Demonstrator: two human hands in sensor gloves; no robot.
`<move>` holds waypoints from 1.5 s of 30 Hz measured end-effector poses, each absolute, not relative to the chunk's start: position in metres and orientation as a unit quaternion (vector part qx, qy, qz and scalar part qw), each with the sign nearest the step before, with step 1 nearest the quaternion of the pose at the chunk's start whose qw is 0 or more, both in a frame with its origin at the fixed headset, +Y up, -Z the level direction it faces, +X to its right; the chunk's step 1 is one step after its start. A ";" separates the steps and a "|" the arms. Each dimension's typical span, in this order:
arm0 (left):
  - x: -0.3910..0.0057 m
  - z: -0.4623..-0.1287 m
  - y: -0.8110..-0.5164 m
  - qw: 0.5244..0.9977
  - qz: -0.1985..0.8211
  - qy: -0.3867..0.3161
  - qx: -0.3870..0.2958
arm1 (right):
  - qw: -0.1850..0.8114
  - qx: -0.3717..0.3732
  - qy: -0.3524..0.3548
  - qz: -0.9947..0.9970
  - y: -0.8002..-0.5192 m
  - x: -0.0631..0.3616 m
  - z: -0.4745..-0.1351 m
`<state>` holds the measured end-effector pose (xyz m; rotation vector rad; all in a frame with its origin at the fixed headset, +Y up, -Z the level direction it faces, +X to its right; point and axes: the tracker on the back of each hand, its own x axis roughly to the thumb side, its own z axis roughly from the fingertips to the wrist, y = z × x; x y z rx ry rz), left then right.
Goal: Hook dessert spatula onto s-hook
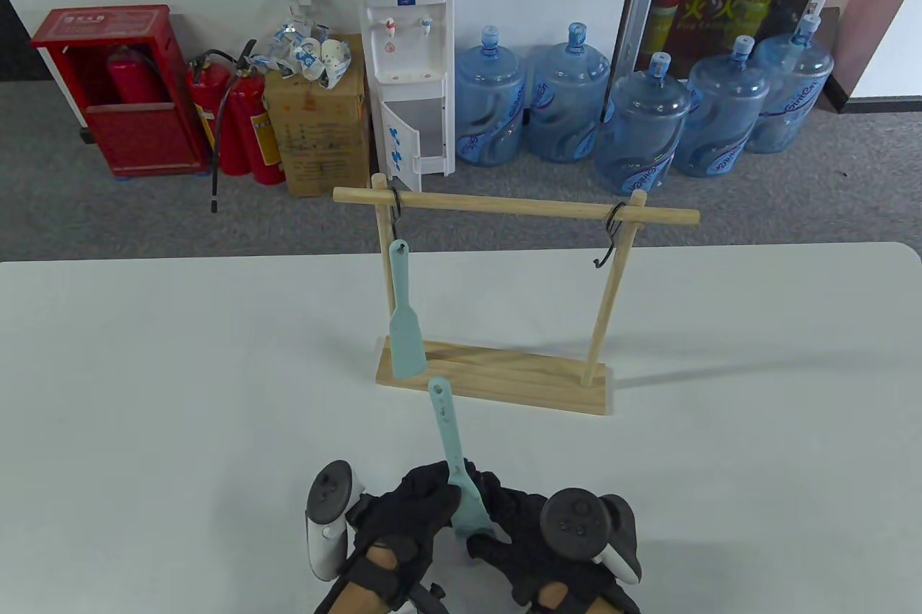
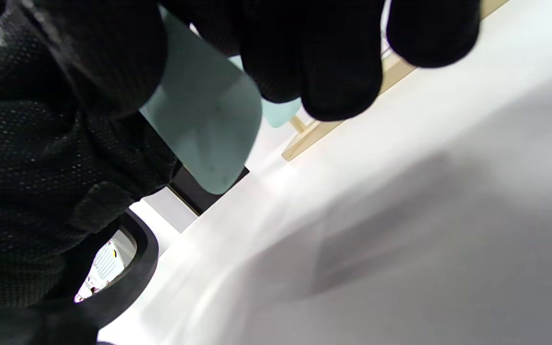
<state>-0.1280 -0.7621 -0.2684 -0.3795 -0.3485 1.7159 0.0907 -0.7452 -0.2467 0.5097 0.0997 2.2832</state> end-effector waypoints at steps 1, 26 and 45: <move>-0.127 -0.268 -0.762 0.617 0.752 -0.159 -0.172 | 0.392 0.198 0.035 0.898 -0.745 0.091 -0.247; -0.158 -0.261 -0.732 0.853 0.501 -0.144 -0.024 | 0.439 0.196 -0.029 0.876 -0.723 0.113 -0.249; -0.183 -0.253 -0.720 0.988 0.076 -0.094 0.092 | 0.572 0.077 -0.082 0.813 -0.679 0.141 -0.262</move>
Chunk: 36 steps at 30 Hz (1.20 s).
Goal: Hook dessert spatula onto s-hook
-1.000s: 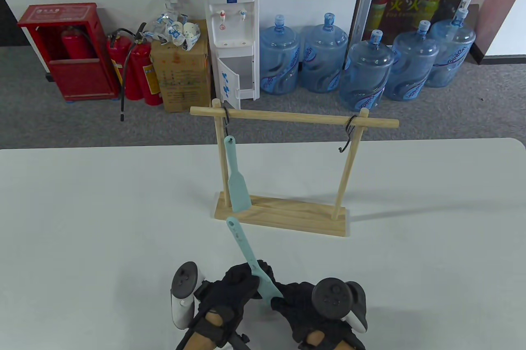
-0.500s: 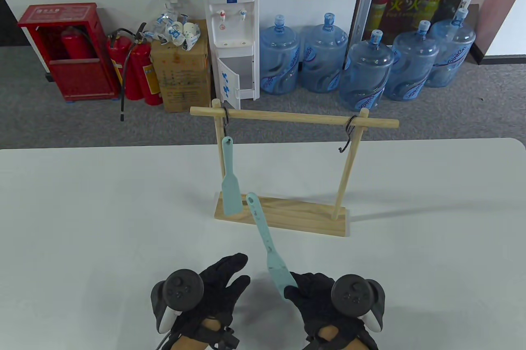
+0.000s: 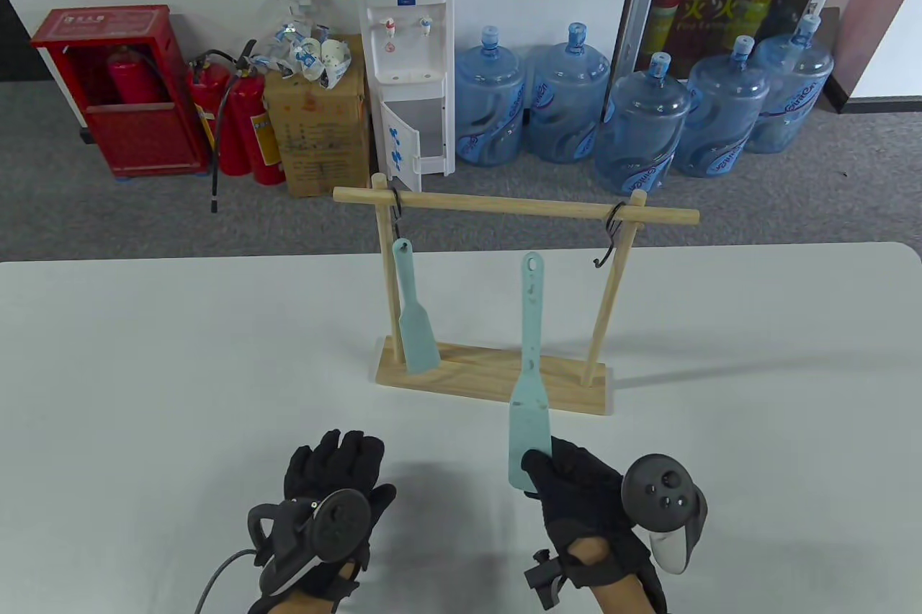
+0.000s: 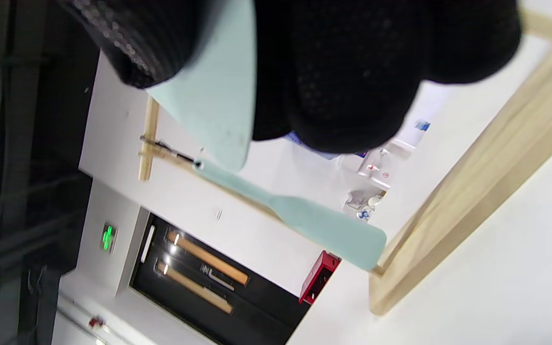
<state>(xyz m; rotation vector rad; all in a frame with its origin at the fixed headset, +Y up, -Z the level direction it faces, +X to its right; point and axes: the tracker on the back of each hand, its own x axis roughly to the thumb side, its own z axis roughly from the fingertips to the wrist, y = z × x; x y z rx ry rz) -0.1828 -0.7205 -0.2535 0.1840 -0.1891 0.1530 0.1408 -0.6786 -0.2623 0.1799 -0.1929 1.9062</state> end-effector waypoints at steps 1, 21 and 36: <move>-0.182 -0.253 -0.721 0.989 0.069 -0.096 0.091 | 0.574 0.069 -0.085 0.812 -0.679 0.143 -0.263; -0.178 -0.255 -0.725 0.991 0.057 -0.100 0.072 | 0.585 -0.009 -0.078 0.807 -0.707 0.171 -0.275; -0.180 -0.258 -0.730 0.991 0.067 -0.101 0.057 | 0.564 -0.059 -0.049 0.822 -0.740 0.175 -0.314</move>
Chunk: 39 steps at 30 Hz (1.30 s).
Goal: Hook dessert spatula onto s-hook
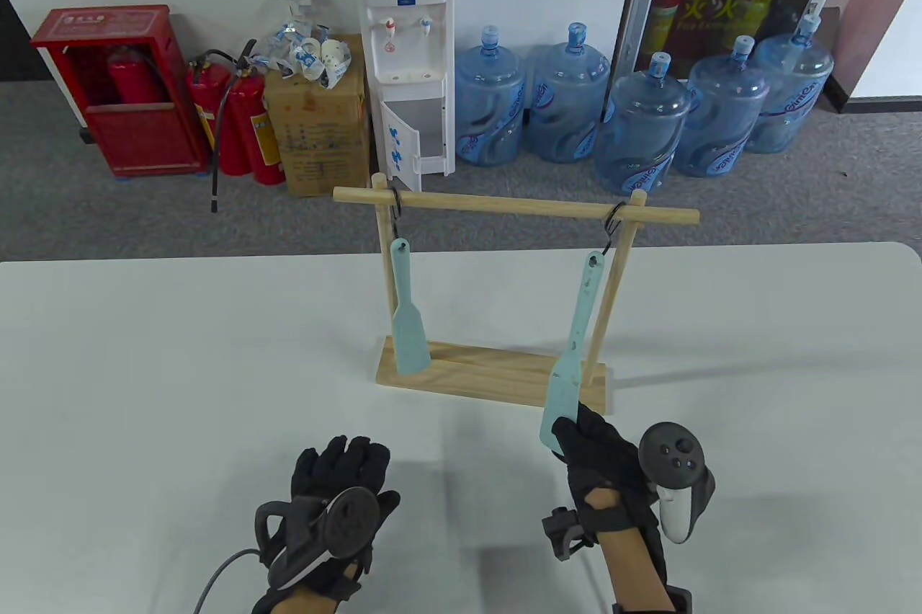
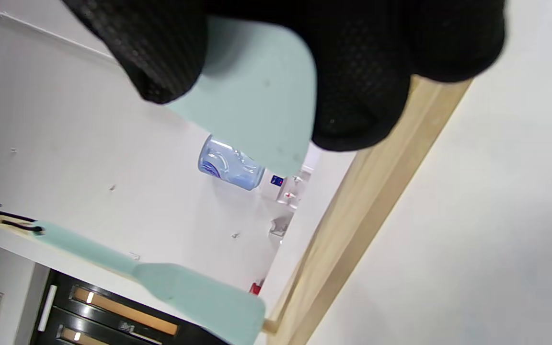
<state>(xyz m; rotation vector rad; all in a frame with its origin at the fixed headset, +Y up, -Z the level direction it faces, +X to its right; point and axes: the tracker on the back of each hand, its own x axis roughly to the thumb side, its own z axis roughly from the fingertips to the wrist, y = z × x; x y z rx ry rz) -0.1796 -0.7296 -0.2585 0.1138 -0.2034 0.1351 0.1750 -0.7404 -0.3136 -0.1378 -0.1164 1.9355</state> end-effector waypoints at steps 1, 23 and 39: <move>-0.179 -0.259 -0.730 0.991 0.069 -0.102 0.055 | 0.563 -0.067 -0.046 0.822 -0.744 0.175 -0.318; -0.183 -0.262 -0.734 0.990 0.094 -0.102 0.042 | 0.562 -0.086 -0.009 0.822 -0.779 0.189 -0.342; -0.180 -0.261 -0.737 0.989 0.092 -0.106 0.037 | 0.423 -0.013 -0.105 0.900 -0.729 0.189 -0.297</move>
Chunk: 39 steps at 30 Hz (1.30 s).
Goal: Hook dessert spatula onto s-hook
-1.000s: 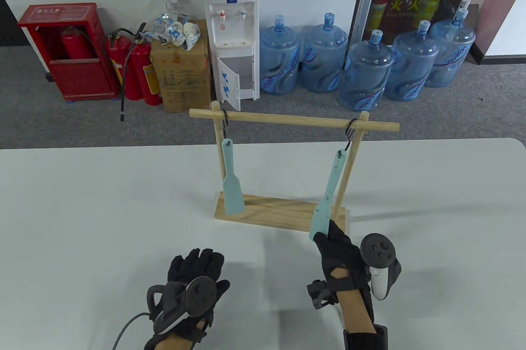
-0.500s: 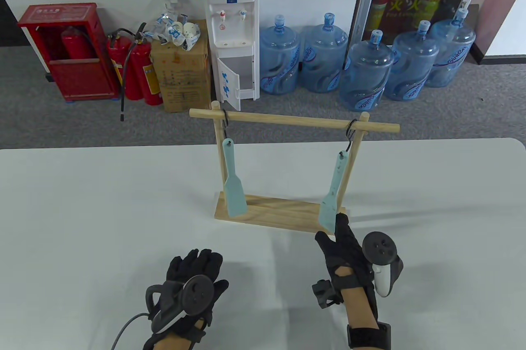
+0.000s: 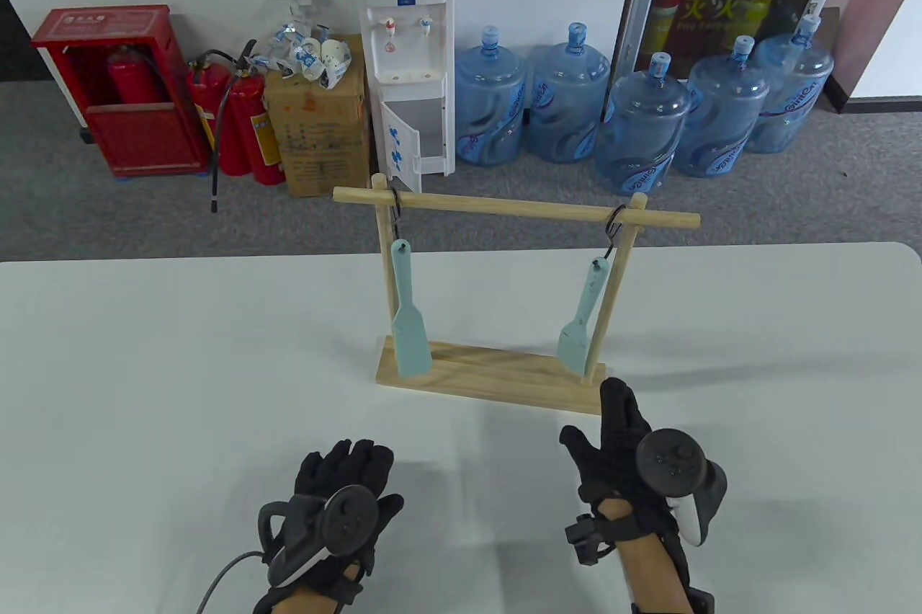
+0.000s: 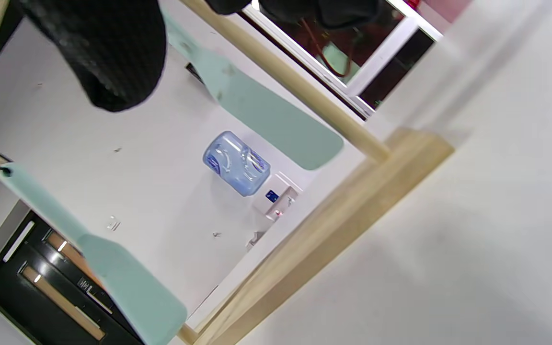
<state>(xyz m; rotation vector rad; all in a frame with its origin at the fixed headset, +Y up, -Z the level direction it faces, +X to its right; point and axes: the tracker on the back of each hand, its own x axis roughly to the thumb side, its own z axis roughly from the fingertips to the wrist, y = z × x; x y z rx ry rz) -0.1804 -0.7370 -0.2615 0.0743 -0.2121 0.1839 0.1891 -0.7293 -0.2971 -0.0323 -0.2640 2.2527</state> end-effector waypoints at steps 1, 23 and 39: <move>-0.180 -0.261 -0.737 0.989 0.091 -0.106 0.037 | 0.415 -0.008 -0.110 0.903 -0.726 0.188 -0.293; -0.181 -0.260 -0.739 0.989 0.099 -0.106 0.042 | 0.197 0.118 -0.097 0.968 -0.726 0.136 -0.247; -0.180 -0.259 -0.740 0.989 0.095 -0.108 0.040 | 0.172 0.118 -0.051 0.977 -0.756 0.133 -0.251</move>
